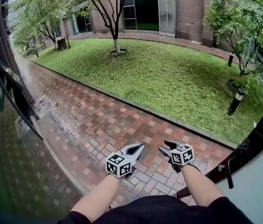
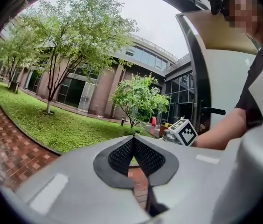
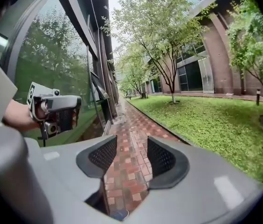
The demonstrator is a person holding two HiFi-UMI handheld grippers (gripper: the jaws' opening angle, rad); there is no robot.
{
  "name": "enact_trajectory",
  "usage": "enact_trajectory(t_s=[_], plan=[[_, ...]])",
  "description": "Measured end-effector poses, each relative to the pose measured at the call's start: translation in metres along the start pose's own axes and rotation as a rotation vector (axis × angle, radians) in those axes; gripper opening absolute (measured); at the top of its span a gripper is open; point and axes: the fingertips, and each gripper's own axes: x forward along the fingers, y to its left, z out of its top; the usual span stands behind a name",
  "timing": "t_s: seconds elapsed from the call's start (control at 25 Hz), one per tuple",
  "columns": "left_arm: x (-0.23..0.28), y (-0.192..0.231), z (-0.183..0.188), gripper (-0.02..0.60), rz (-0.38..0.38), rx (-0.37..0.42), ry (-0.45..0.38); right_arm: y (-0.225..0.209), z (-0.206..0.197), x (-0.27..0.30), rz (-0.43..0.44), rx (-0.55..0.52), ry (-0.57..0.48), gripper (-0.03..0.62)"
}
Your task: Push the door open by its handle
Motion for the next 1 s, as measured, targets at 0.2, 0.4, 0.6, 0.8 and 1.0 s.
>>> enact_trajectory(t_s=[0.2,0.4,0.6,0.8,1.0], plan=[[0.004,0.094,0.004,0.0,0.009,0.024,0.069,-0.042,0.027,0.074,-0.014,0.045,0.006,0.206],[0.012,0.154,0.021,0.0,0.05,-0.01,0.021,-0.06,0.07,0.11,0.036,0.039,-0.036,0.204],[0.02,0.188,0.034,0.0,0.091,-0.012,0.005,-0.066,0.103,0.143,0.114,0.035,-0.059,0.198],[0.029,0.204,0.043,0.0,0.149,-0.018,-0.014,-0.086,0.124,0.15,0.173,-0.011,-0.043,0.182],[0.041,0.218,0.049,0.0,0.19,-0.021,-0.05,-0.103,0.136,0.156,0.203,-0.031,-0.061,0.126]])
